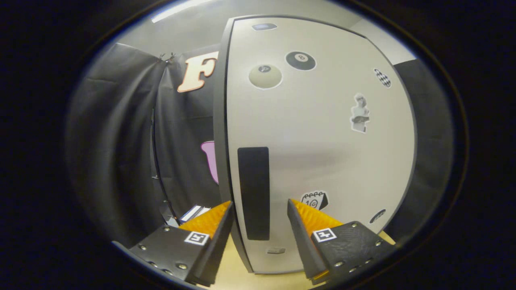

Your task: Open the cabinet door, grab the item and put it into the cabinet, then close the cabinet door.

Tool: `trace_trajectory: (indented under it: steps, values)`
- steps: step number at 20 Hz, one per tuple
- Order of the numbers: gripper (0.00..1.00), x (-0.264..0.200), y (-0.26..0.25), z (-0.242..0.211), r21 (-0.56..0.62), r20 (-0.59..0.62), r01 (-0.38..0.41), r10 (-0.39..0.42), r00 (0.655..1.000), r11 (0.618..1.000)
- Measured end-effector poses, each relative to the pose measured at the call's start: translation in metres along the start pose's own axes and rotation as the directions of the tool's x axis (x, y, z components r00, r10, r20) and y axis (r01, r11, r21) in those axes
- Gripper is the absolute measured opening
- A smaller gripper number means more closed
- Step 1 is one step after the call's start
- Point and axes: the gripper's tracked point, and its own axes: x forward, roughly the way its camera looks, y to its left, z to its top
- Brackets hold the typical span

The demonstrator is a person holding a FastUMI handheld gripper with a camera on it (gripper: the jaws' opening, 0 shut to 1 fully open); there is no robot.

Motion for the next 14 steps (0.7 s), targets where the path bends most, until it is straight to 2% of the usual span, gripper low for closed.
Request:
trace_trajectory:
  steps: [3,5,6,7,10,11,14]
  values:
    - [0.42,0.001,-0.001,0.006,0.007,0.021,0.015,-0.015,1.0,1.0]
    - [0.41,-0.002,0.004,0.004,0.023,0.005,-0.016,0.016,1.0,1.0]
    - [0.41,-0.005,0.003,0.006,0.03,0.006,-0.001,0.001,1.0,1.0]
    - [0.29,0.0,0.003,0.004,0.026,-0.004,0.004,-0.004,1.0,1.0]
    - [0.29,-0.003,0.003,0.003,0.041,0.002,0.014,-0.014,1.0,0.999]
    - [0.2,-0.002,0.002,0.002,0.035,-0.005,0.006,-0.006,1.0,0.999]
    - [0.2,-0.014,0.0,0.002,0.046,-0.007,-0.001,0.001,1.0,0.999]
